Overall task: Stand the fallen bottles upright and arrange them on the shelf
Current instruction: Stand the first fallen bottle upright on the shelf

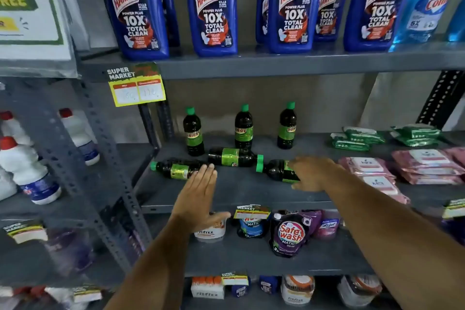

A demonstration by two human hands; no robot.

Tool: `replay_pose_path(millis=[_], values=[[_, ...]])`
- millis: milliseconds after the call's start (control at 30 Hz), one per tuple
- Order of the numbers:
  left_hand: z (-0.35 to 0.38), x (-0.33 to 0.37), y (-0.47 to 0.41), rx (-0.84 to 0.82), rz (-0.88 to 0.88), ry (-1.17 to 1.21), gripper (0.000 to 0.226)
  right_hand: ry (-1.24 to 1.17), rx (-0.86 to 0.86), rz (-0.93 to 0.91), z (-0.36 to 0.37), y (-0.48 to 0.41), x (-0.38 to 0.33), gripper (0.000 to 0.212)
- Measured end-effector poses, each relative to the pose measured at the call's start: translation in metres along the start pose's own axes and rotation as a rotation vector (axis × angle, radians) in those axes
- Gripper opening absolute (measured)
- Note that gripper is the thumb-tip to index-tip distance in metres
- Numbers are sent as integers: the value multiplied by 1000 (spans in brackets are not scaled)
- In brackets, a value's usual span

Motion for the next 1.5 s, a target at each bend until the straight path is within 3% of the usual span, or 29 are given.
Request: replay_pose_path(millis=[233,367,533,700,900,1167,1500], values=[[46,-15,-26,-158,80,-8,108,-82,-16,46,12,-51,9,90],[56,-27,-24,-257,121,35,92,-195,-65,57,15,-72,19,105],[69,-43,4,-216,35,140,85,-295,-159,74,26,-89,29,116],[73,-86,20,-184,-245,162,92,-325,-140,45,36,-95,35,111],[67,-106,18,-280,-357,146,112,-420,-151,-10,36,-107,43,105],[69,-112,15,-249,-356,106,122,-485,-187,-1,42,-111,45,116],[60,-103,14,-274,-386,116,127,-485,-123,-4,48,-107,45,84]])
Point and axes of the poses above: each hand's wrist, its own y-axis away from the middle knuckle, its own z-axis out of the palm, x = y × z, the point moved 1 cm from there along -y, towards the middle knuckle, and after that the axes turned 6 degrees about -z, right-handed, at the moved point
